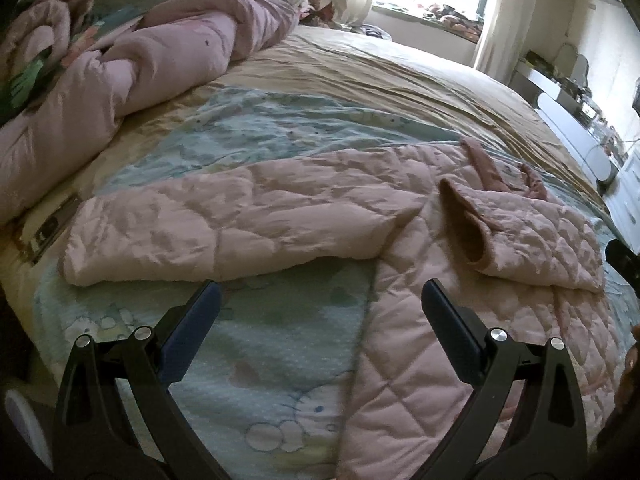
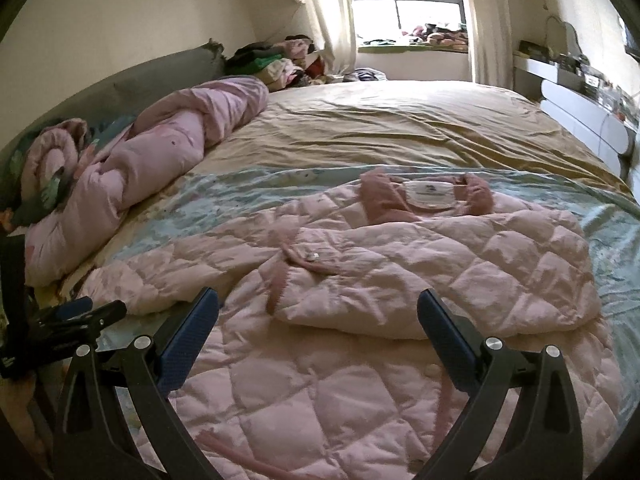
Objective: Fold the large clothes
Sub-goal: 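Move the left tool to the other sleeve and grasp its cuff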
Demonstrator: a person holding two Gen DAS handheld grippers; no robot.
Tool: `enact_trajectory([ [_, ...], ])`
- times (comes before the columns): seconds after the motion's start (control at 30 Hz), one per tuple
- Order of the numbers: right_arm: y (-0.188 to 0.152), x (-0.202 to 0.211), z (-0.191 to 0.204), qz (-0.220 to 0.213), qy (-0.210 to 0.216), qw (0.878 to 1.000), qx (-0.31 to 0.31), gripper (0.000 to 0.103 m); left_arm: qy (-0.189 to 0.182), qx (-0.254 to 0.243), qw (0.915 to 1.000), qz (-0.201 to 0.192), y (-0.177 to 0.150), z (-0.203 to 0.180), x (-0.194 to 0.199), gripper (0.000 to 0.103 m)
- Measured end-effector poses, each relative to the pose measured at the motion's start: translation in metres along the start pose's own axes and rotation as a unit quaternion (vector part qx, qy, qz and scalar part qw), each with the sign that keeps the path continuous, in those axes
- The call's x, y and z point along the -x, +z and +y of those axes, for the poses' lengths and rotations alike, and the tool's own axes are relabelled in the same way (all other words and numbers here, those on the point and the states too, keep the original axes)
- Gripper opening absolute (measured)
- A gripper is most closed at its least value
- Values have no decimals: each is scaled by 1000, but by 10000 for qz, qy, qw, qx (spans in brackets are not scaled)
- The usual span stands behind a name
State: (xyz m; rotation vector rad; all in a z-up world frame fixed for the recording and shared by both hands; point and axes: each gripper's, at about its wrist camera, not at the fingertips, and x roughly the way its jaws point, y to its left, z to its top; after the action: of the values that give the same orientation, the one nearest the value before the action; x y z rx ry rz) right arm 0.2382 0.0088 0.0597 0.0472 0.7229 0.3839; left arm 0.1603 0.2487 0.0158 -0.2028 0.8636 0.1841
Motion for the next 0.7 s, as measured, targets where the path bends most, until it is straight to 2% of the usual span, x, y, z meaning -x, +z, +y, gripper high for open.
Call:
enact_trajectory([
  [0.33, 2, -23, 42, 132, 205, 9992, 309, 99, 187, 279, 9994, 67, -4, 40, -7, 94],
  [0.7, -11, -49, 75, 402, 355, 9970, 565, 99, 343, 815, 9958, 240, -16, 89, -26, 94],
])
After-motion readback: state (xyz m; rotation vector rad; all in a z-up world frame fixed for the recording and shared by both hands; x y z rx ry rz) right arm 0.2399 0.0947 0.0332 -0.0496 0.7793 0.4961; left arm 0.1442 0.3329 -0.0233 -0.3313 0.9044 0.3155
